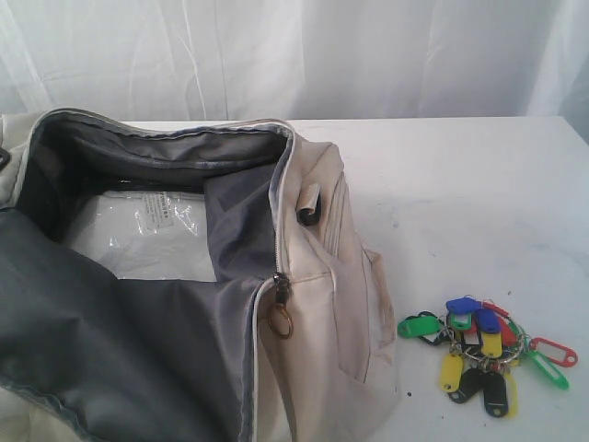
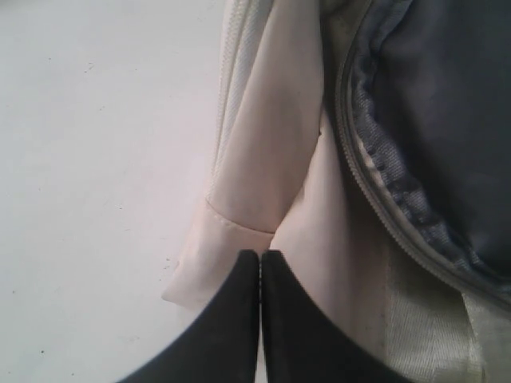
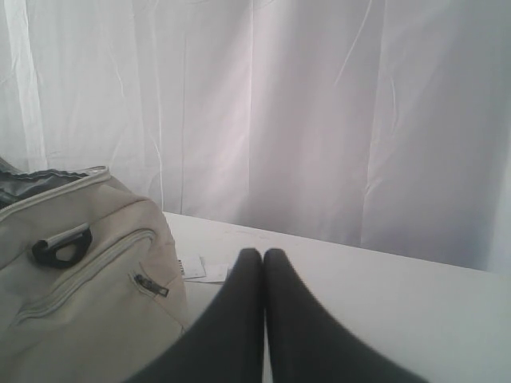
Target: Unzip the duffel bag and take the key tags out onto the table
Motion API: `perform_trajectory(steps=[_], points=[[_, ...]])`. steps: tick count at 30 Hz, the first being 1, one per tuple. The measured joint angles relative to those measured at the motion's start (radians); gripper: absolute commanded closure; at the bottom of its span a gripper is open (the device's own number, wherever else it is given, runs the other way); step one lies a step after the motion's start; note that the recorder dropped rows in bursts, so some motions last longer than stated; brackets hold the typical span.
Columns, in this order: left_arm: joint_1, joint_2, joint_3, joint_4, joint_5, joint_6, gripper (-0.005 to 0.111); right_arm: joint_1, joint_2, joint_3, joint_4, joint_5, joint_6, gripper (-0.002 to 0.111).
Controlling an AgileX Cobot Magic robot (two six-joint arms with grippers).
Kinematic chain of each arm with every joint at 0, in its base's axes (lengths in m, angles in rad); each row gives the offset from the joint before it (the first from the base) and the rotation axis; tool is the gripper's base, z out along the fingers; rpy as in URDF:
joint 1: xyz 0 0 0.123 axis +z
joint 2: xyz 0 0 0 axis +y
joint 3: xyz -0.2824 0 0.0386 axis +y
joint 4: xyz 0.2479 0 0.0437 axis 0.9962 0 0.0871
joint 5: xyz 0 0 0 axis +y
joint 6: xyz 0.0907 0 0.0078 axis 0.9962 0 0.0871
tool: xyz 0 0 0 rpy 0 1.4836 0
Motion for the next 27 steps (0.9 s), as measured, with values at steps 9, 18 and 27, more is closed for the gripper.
perform_trajectory(steps=[9,18,27], points=[[0.0,0.0,0.0,0.0,0.0,0.0,0.099,0.0,0.0,0.0,0.0,0.0,0.0,0.108],[0.0,0.0,0.0,0.0,0.0,0.0,0.099,-0.005,0.0,0.0,0.0,0.0,0.0,0.108],[0.0,0.0,0.0,0.0,0.0,0.0,0.099,-0.184,0.0,0.0,0.0,0.038,0.038,0.108]])
